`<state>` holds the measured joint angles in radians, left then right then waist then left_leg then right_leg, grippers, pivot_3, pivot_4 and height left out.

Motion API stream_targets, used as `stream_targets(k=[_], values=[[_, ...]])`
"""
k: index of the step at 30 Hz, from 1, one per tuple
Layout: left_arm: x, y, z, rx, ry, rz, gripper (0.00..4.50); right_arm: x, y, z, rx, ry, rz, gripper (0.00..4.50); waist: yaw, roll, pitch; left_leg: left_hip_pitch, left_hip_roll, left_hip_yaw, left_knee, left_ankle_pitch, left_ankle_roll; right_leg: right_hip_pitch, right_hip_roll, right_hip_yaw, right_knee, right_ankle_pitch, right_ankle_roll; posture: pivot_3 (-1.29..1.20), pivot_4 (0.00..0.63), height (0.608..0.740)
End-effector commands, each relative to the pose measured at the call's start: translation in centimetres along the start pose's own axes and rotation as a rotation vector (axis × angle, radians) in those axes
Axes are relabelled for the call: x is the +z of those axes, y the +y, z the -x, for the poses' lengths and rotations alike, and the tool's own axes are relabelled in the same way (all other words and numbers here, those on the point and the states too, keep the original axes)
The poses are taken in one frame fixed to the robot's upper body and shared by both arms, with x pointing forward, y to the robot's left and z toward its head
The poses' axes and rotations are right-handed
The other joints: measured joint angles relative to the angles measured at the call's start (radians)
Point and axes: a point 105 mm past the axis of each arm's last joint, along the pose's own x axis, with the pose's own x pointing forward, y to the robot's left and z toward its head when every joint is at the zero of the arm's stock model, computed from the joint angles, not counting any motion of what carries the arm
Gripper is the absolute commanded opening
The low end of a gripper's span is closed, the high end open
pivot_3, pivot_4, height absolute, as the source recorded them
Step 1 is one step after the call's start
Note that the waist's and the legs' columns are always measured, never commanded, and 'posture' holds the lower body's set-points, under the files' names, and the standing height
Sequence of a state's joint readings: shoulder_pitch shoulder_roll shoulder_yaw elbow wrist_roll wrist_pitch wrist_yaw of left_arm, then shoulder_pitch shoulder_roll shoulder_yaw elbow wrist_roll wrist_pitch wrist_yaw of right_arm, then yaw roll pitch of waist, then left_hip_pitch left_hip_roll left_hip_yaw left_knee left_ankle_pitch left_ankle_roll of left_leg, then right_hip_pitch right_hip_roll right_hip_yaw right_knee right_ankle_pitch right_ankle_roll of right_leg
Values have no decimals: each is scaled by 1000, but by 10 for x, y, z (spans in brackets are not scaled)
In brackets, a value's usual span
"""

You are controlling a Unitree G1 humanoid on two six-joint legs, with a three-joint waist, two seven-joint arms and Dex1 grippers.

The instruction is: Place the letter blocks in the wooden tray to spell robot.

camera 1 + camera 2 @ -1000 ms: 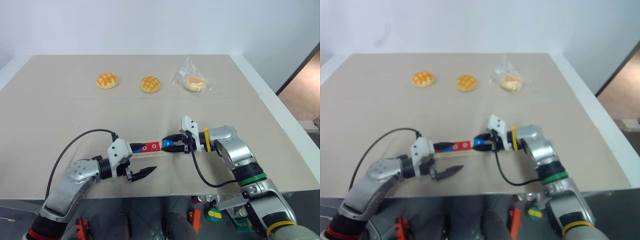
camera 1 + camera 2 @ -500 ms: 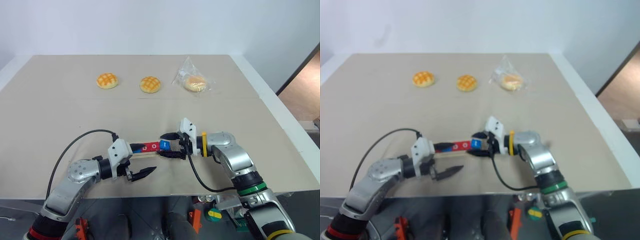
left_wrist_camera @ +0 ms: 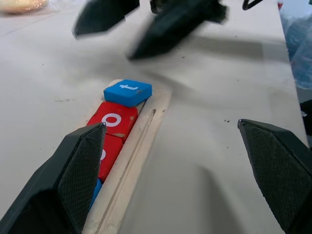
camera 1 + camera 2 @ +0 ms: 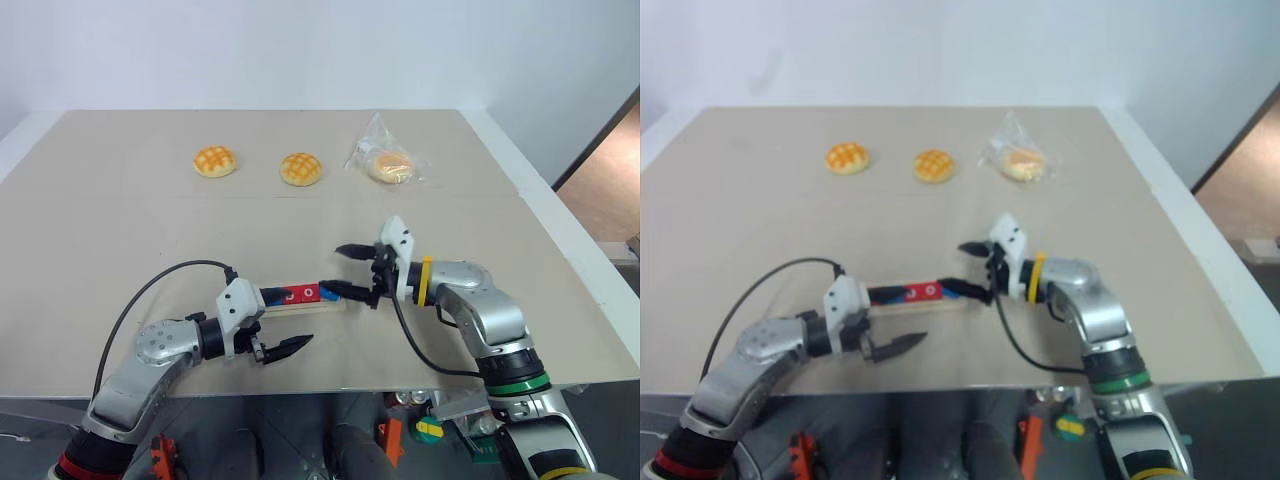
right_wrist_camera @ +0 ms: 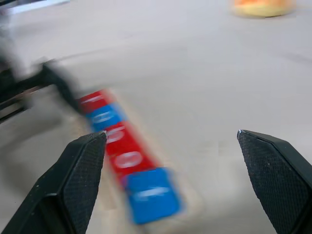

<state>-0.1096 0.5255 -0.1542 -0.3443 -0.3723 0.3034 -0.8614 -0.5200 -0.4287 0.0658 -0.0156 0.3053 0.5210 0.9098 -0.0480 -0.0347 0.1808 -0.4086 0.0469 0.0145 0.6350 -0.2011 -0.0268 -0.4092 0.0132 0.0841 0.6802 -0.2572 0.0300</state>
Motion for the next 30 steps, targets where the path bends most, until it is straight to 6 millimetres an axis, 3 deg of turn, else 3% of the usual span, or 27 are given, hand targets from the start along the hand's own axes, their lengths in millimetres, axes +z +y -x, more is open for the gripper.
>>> stream_targets(k=[1, 11, 20, 30], values=[[14, 2, 6, -11, -46, -28, 4500, 8, 8, 4, -67, -47, 11, 3598, 0, 0, 0, 0, 0, 0, 0, 0, 0, 0, 0, 0, 0, 0, 0, 0, 150, 740], [18, 1, 11, -51, -52, -6, 4500, 3, 34, 2, -190, -60, 0, 150, -1, 0, 0, 0, 0, 0, -1, 0, 0, -1, 0, 0, 0, -2, 0, 0, 150, 740], [15, 3, 12, -61, -24, -22, 4500, -2, 61, -15, -152, -9, 60, 33, 0, 0, 0, -1, 0, 0, -1, 0, 0, -1, -1, 0, 0, -2, 0, 0, 150, 740], [15, 2, 10, -61, -25, -20, 4500, -11, 61, -17, -129, 47, 101, 33, 0, 0, 0, -1, 0, -1, -1, 0, 0, -1, 0, -1, 0, -2, 0, 0, 150, 740]])
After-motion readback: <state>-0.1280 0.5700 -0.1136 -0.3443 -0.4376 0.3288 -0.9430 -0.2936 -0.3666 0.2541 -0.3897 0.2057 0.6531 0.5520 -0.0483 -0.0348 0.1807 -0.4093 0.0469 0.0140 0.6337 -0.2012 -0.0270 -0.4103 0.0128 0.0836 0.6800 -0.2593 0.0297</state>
